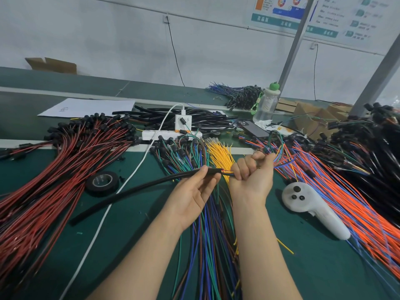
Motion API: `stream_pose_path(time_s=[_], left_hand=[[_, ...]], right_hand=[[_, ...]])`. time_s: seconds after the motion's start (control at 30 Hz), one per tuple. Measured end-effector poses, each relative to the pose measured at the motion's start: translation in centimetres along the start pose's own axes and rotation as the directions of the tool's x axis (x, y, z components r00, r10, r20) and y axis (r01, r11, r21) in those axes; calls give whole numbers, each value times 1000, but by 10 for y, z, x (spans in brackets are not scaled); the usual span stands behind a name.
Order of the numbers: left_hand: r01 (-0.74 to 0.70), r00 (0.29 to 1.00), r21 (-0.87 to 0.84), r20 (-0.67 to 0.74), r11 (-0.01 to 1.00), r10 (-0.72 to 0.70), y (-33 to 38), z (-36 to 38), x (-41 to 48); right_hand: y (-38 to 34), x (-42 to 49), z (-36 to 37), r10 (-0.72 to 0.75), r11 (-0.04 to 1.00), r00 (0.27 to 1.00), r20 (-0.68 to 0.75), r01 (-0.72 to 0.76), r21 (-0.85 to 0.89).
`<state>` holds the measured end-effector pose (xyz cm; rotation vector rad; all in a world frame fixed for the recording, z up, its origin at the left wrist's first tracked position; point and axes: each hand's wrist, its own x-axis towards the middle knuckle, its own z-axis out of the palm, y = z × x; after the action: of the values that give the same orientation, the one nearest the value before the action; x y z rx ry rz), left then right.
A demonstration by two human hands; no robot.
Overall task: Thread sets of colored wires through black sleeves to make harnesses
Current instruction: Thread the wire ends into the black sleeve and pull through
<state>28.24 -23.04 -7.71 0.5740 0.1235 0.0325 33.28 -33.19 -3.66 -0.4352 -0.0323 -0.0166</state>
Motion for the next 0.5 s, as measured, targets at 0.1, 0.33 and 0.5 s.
stream_pose_path(time_s=[0.1, 0.33, 0.5], left_hand=[[-49, 999, -2, 2, 999, 49, -1, 1, 1], [-100, 995, -24, -12, 995, 100, -2, 2, 2], [-126, 992, -14, -1, 992, 126, -2, 1, 2]], right_hand=[[2, -1, 1, -5, 1000, 1000, -8, 5, -10], [4, -2, 3, -30, 999, 999, 12, 30, -16], [6, -4, 4, -53, 996, 999, 11, 53, -70]])
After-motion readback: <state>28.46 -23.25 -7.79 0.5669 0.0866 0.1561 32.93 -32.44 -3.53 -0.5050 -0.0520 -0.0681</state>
